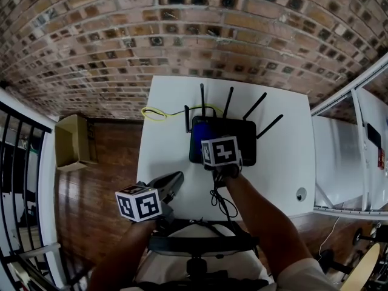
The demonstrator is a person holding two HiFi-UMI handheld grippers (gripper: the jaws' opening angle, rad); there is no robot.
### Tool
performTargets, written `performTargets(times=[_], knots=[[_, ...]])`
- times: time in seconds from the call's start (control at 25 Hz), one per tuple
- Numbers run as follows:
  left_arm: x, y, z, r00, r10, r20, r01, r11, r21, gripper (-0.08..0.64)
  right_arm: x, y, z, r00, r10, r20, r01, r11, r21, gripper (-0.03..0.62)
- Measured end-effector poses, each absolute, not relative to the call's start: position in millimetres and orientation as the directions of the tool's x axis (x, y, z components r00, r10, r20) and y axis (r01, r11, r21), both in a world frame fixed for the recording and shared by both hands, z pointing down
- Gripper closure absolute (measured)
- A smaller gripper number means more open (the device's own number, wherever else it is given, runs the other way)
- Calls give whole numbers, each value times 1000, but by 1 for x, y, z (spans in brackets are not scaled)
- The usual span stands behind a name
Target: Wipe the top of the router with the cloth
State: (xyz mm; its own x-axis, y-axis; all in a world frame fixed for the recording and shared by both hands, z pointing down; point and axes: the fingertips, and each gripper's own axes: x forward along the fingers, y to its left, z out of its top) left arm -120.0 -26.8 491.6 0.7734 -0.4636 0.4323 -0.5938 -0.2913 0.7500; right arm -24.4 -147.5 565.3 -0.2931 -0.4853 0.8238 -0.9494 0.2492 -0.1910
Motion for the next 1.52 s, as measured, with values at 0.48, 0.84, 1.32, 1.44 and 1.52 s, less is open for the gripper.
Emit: performTargets(times=[0.48, 0.84, 1.32, 1.44, 1.52], knots=[[-91, -31, 492, 808, -411, 422, -563, -328, 759, 537, 62, -139, 566, -191, -526, 829, -982, 103, -161, 460], [-78, -31, 493, 823, -376, 427, -551, -344, 760, 537, 123, -128, 561, -121, -564, 817, -990, 4, -144, 460], [-79, -28, 494, 829, -352, 434, -547, -354, 759, 537, 179, -108, 549, 23, -586, 810, -993, -109, -51, 460], [-82, -28, 492, 831, -352, 431, -545, -359, 757, 537, 167, -111, 534, 9, -620, 785, -995, -87, -58, 460], [-84, -28, 491, 832, -352, 429, -544, -361, 758, 537, 153, -113, 528, -14, -632, 775, -996, -58, -65, 460]])
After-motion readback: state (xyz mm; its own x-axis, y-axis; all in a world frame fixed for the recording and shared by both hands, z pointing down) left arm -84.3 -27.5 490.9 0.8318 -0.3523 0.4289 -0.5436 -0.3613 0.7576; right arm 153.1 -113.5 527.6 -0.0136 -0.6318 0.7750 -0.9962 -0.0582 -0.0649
